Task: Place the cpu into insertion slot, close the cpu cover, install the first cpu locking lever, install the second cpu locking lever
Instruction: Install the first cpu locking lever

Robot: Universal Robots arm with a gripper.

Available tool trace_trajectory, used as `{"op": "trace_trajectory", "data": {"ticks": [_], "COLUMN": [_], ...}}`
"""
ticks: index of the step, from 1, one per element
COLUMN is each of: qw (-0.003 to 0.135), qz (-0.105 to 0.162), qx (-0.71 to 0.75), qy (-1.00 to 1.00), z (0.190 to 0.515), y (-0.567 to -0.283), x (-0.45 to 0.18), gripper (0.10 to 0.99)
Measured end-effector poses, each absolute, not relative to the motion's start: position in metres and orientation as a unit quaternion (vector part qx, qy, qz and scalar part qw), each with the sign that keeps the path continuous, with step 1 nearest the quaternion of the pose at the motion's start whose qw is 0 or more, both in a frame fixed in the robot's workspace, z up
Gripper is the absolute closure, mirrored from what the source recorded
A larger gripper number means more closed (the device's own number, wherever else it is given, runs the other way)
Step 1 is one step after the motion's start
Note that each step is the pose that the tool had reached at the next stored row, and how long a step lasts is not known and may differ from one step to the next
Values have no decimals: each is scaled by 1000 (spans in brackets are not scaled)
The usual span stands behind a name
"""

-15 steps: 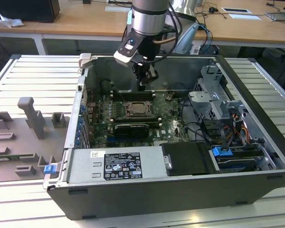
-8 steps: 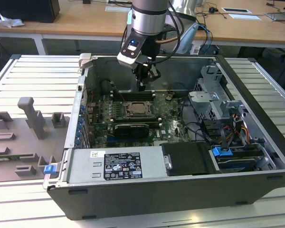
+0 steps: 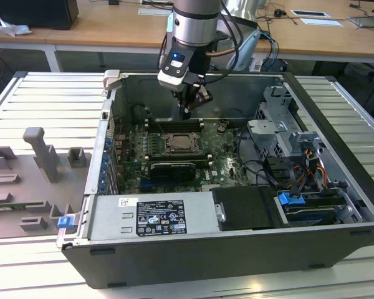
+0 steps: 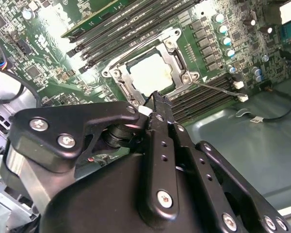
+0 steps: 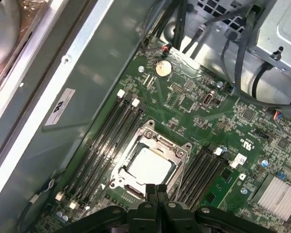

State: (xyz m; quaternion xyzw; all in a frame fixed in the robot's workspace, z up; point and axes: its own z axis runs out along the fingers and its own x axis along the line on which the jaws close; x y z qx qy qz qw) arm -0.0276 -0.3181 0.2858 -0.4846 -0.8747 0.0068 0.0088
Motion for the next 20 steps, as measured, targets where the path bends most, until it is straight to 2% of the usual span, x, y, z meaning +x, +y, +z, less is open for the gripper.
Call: {"op": "trace_trajectory", "data": {"ticks": [20], "qw": [8], "qz": [8], "qx": [-398], "qy": [-917], "z": [286], "y": [-318], "x": [-28], "gripper": [980]}}
